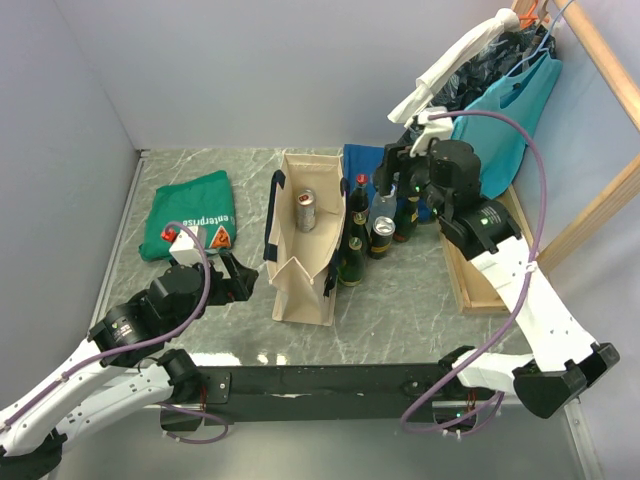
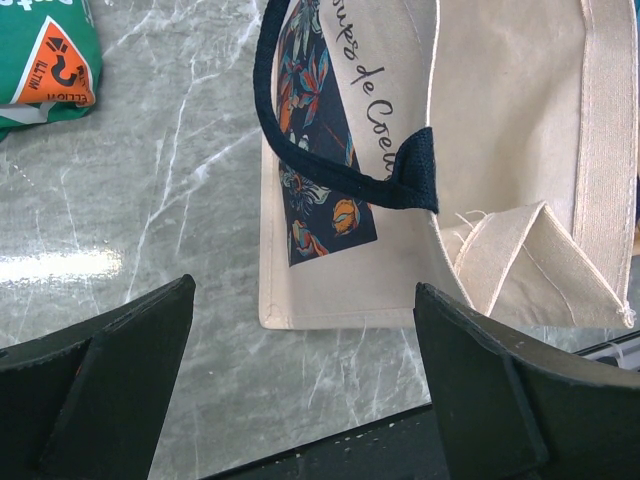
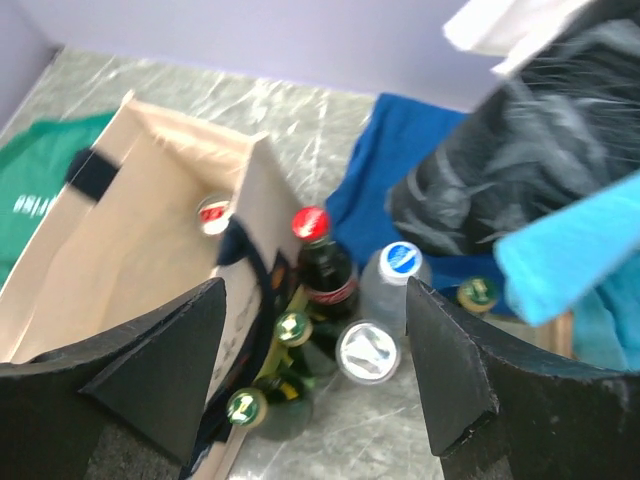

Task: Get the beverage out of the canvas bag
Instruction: Take out the drink from the canvas bag.

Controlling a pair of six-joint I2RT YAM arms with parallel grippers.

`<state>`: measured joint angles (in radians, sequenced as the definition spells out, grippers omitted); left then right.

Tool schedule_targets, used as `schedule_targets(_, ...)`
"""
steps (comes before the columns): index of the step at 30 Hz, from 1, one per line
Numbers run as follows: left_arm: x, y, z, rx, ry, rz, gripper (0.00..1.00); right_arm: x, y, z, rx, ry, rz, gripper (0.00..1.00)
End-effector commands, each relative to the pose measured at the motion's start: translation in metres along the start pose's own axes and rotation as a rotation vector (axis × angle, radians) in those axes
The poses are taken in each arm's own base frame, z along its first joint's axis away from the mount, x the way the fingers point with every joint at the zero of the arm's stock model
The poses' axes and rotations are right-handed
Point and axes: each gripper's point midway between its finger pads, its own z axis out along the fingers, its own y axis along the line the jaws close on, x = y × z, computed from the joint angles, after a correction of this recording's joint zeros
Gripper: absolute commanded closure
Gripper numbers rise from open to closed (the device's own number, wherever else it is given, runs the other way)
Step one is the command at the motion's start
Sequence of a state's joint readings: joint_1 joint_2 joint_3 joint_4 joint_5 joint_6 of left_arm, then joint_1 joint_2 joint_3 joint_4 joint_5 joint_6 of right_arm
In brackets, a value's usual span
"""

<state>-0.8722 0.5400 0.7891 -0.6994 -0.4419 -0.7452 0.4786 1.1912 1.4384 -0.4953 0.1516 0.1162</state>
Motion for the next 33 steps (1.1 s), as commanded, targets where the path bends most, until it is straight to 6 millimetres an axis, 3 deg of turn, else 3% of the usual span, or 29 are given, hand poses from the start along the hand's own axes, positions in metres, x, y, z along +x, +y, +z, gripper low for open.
schedule_targets(1,-0.009,-0.007,-0.002,0.028,-0.031,-0.013,0.04,0.000,0.025,-0.003,-0.088,0.032,-0.069,0.21)
schedule_targets(5,-0.008,-0.006,-0.001,0.019,-0.026,-0.012,0.04,0.003,0.055,-0.004,-0.197,0.061,-0.104,0.21)
schedule_targets(9,-0.008,-0.006,-0.001,0.019,-0.026,-0.012,0.04,0.014,0.102,-0.008,-0.359,0.105,-0.157,0.20)
schedule_targets(11,-0.008,-0.006,-0.001,0.020,-0.025,-0.012,0.04,0.016,0.114,-0.008,-0.385,0.120,-0.151,0.20)
schedule_targets(18,-0.008,-0.008,-0.002,0.029,-0.026,-0.012,0.04,0.055,0.163,-0.004,-0.518,0.249,-0.220,0.21)
schedule_targets(29,-0.009,-0.008,-0.003,0.032,-0.031,-0.018,0.04,0.107,0.185,0.016,-0.516,0.401,-0.296,0.24)
schedule_targets(33,-0.008,-0.008,-0.002,0.035,-0.028,-0.014,0.04,0.120,0.195,0.002,-0.558,0.447,-0.362,0.24)
